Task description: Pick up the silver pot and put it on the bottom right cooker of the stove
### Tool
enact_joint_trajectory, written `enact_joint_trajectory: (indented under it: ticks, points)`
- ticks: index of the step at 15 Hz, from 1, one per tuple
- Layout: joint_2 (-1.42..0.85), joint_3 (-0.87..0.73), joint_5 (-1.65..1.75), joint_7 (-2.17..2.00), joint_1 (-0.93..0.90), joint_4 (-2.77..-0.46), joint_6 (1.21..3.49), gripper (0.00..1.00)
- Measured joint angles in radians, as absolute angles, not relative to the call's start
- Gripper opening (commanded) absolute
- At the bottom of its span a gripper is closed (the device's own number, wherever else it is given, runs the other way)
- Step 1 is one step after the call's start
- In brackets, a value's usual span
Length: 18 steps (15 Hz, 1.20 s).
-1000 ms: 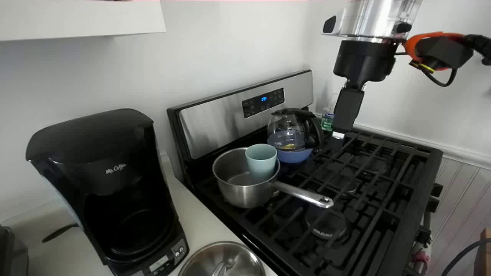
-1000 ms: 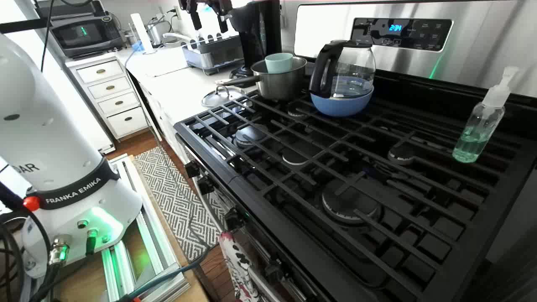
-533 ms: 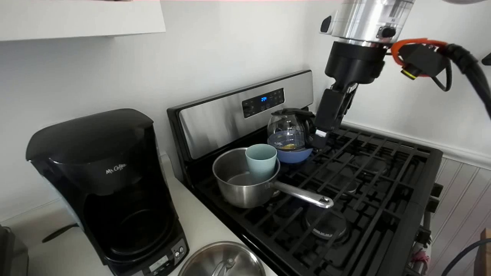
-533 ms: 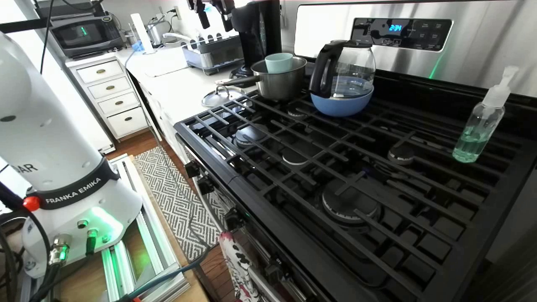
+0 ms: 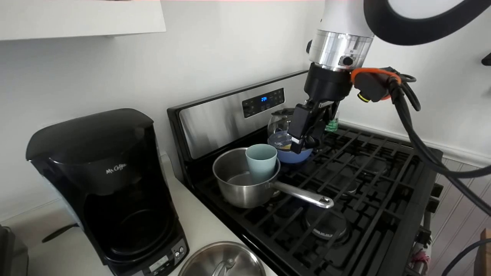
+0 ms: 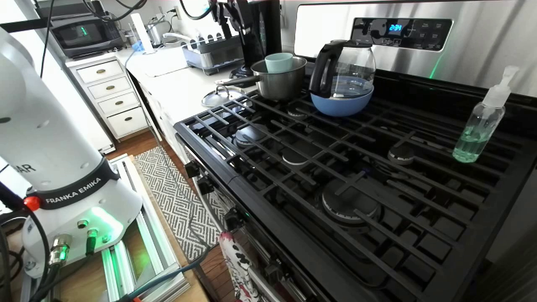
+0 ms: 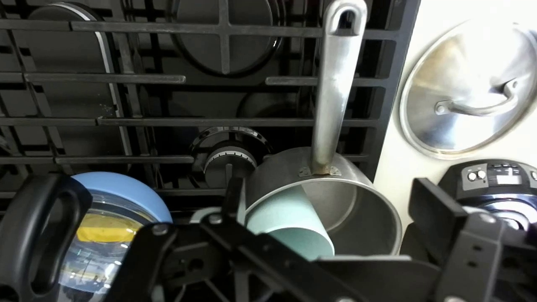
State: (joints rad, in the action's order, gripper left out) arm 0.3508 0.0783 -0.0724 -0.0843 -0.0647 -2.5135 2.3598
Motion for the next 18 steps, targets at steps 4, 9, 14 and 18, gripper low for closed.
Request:
enact_joint_trajectory:
  ticks: [4,9,14,18]
  points:
    - [0.35,0.084,-0.071,-0.084,-0.066,-2.513,2.351,1.0]
    - [0.294,0.125,-0.067,-0.08,-0.086,-2.514,2.343,1.0]
    - [0.215,0.13,-0.087,-0.08,-0.092,-2.512,2.394,1.0]
    - [0.17,0.132,-0.108,-0.085,-0.098,-2.521,2.438,1.0]
